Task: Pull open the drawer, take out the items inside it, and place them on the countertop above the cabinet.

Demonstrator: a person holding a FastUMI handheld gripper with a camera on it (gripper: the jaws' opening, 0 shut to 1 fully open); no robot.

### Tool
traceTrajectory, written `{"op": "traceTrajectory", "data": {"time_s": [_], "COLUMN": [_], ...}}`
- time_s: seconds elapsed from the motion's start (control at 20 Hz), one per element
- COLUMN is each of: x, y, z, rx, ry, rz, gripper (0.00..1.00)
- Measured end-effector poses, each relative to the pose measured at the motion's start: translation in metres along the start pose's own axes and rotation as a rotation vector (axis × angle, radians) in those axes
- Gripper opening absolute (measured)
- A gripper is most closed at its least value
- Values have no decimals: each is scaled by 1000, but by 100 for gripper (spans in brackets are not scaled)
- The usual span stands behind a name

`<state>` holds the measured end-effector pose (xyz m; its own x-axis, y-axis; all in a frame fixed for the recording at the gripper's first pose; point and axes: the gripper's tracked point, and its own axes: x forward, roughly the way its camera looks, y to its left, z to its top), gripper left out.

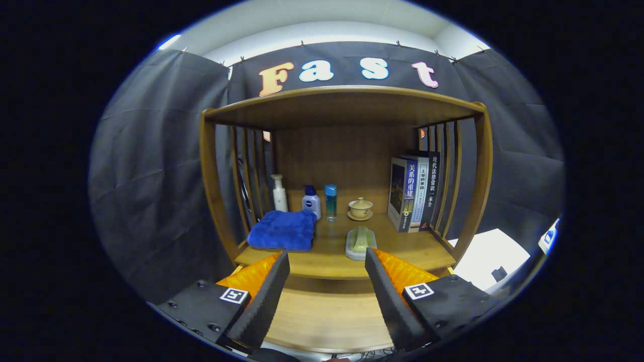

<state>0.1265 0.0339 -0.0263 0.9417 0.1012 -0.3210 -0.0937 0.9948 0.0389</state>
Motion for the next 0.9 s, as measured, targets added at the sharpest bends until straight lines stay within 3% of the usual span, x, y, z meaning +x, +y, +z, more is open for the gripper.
{"op": "traceTrajectory", "data": {"time_s": [0.2, 0.45, 0.75, 0.9], "x": [-30, -69, -91, -100], "y": [12, 10, 3, -12], "z": [-10, -30, -64, -89], "rx": [-3, 13, 23, 29], "ry": [-54, -135, -192, -204], "rz": [6, -45, -71, -124], "gripper": [97, 97, 97, 97]}}
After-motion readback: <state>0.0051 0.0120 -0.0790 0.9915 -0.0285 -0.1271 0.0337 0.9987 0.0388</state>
